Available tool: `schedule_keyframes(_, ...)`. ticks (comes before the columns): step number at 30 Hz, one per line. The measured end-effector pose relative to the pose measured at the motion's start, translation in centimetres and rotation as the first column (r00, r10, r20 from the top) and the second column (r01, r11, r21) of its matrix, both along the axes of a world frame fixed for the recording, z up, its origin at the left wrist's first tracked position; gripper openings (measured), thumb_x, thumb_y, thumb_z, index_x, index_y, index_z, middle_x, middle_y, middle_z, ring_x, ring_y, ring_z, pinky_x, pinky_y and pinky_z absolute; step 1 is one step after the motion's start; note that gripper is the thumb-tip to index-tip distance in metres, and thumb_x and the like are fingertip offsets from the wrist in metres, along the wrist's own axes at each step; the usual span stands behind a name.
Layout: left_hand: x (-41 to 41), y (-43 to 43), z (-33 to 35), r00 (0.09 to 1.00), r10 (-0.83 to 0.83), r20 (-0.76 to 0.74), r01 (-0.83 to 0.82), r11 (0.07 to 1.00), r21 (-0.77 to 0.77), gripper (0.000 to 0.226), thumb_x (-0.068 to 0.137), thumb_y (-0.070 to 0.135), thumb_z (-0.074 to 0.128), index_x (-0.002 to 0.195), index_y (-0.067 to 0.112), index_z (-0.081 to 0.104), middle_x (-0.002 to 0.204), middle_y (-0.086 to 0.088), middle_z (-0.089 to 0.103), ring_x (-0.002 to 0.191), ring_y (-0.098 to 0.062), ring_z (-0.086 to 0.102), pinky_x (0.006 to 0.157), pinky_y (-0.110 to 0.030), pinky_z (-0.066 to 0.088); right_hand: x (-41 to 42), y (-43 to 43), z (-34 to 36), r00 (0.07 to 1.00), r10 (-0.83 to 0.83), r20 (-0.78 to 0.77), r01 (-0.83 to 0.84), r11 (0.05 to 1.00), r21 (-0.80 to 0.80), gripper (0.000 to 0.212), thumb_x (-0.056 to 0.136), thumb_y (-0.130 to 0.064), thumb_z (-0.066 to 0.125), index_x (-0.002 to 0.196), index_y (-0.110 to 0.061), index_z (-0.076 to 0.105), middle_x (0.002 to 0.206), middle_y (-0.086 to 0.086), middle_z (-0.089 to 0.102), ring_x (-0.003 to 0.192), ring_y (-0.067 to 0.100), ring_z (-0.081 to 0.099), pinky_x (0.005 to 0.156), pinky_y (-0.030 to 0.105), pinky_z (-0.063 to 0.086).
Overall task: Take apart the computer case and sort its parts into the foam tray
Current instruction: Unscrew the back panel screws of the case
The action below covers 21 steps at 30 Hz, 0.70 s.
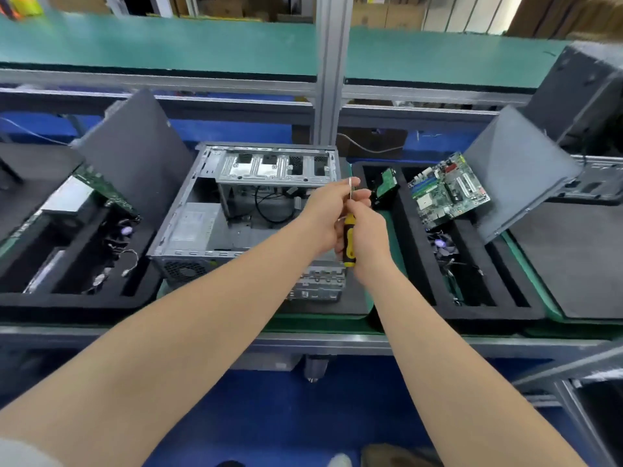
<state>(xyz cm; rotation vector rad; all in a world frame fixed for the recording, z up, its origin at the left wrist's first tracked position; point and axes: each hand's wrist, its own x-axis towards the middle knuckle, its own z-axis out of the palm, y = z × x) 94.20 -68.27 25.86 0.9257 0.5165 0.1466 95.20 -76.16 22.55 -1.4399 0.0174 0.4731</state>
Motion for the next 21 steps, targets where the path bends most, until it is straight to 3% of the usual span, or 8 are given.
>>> schedule_keyframes(3, -4.6, 4.9, 0.8, 0.998, 0.063, 0.015, -0.062, 0.997, -0.046, 0.015, 0.104, 0.02, 0.052, 0.111, 0.014, 0.064, 0.078, 0.0, 0.074, 0.075, -0.017, 0.071, 0.06, -0.024, 0.06, -3.5, 4.7, 0.6, 0.992, 0.125, 0.023, -0.125, 0.992, -0.008, 0.038, 0.095, -0.035, 0.054, 0.063, -0.024, 0.071, 0.057, 0.007, 0.061, 0.04, 0.021, 0.05, 0.041, 0.025, 0.039)
schedule_keyframes(6, -9.7, 9.9, 0.1, 0.993, 0.121, -0.012, -0.121, 0.993, -0.013, 0.019, 0.103, 0.025, 0.054, 0.113, 0.013, 0.065, 0.086, -0.002, 0.076, 0.074, -0.015, 0.073, 0.056, -0.022, 0.058, -7.6, 9.5, 0.1, 0.97, 0.24, 0.037, -0.239, 0.971, -0.025, 0.032, 0.096, -0.039, 0.054, 0.08, -0.017, 0.072, 0.058, 0.008, 0.063, 0.04, 0.023, 0.052, 0.039, 0.025, 0.038)
schedule_keyframes(10, -16.1, 16.1, -2.4, 0.997, 0.077, -0.028, -0.078, 0.996, -0.046, 0.021, 0.103, 0.031, 0.053, 0.108, 0.014, 0.065, 0.092, 0.0, 0.077, 0.079, -0.017, 0.065, 0.05, -0.027, 0.044, -13.1, 14.4, -1.4, 0.931, 0.364, 0.02, -0.361, 0.929, -0.079, 0.033, 0.096, -0.038, 0.053, 0.084, -0.011, 0.067, 0.061, 0.012, 0.059, 0.039, 0.025, 0.051, 0.039, 0.027, 0.039)
schedule_keyframes(12, -18.7, 18.5, -3.9, 0.998, 0.057, -0.027, -0.059, 0.996, -0.073, 0.024, 0.101, 0.03, 0.056, 0.115, 0.012, 0.065, 0.103, -0.003, 0.076, 0.072, -0.015, 0.067, 0.051, -0.027, 0.04, -15.5, 16.0, -2.2, 0.92, 0.391, 0.004, -0.388, 0.914, -0.116, 0.032, 0.097, -0.038, 0.051, 0.084, -0.012, 0.065, 0.066, 0.013, 0.059, 0.04, 0.024, 0.049, 0.039, 0.027, 0.039)
schedule_keyframes(15, -22.0, 20.7, -6.1, 0.999, 0.046, 0.014, -0.044, 0.988, -0.147, 0.019, 0.102, 0.026, 0.056, 0.112, 0.012, 0.064, 0.108, -0.006, 0.075, 0.077, -0.018, 0.074, 0.048, -0.026, 0.047, -18.6, 17.4, -3.5, 0.924, 0.382, -0.033, -0.382, 0.912, -0.146, 0.036, 0.101, -0.038, 0.051, 0.081, -0.011, 0.063, 0.063, 0.012, 0.06, 0.037, 0.023, 0.046, 0.038, 0.025, 0.037)
schedule_keyframes(17, -23.8, 21.6, -7.5, 1.0, -0.007, -0.003, 0.007, 0.991, -0.132, 0.021, 0.103, 0.027, 0.055, 0.116, 0.014, 0.065, 0.111, -0.005, 0.075, 0.076, -0.019, 0.066, 0.046, -0.027, 0.044, -20.3, 18.1, -4.4, 0.933, 0.356, -0.053, -0.36, 0.917, -0.175, 0.042, 0.104, -0.04, 0.051, 0.079, -0.008, 0.064, 0.063, 0.013, 0.06, 0.037, 0.024, 0.046, 0.038, 0.025, 0.038)
schedule_keyframes(19, -25.1, 22.2, -8.9, 0.998, -0.06, -0.018, 0.057, 0.991, -0.123, 0.023, 0.102, 0.027, 0.054, 0.117, 0.014, 0.066, 0.109, -0.004, 0.074, 0.081, -0.021, 0.055, 0.053, -0.033, 0.043, -21.9, 18.5, -5.2, 0.943, 0.326, -0.071, -0.334, 0.919, -0.209, 0.047, 0.105, -0.04, 0.05, 0.076, -0.006, 0.064, 0.064, 0.015, 0.059, 0.039, 0.024, 0.046, 0.039, 0.026, 0.039)
schedule_keyframes(21, -25.7, 22.3, -9.6, 0.997, -0.066, -0.03, 0.061, 0.986, -0.158, 0.022, 0.102, 0.024, 0.055, 0.116, 0.01, 0.065, 0.105, -0.005, 0.075, 0.099, -0.023, 0.061, 0.069, -0.033, 0.052, -22.8, 18.4, -5.8, 0.947, 0.305, -0.103, -0.321, 0.92, -0.227, 0.047, 0.105, -0.039, 0.049, 0.075, -0.006, 0.064, 0.061, 0.012, 0.06, 0.038, 0.023, 0.047, 0.04, 0.026, 0.04)
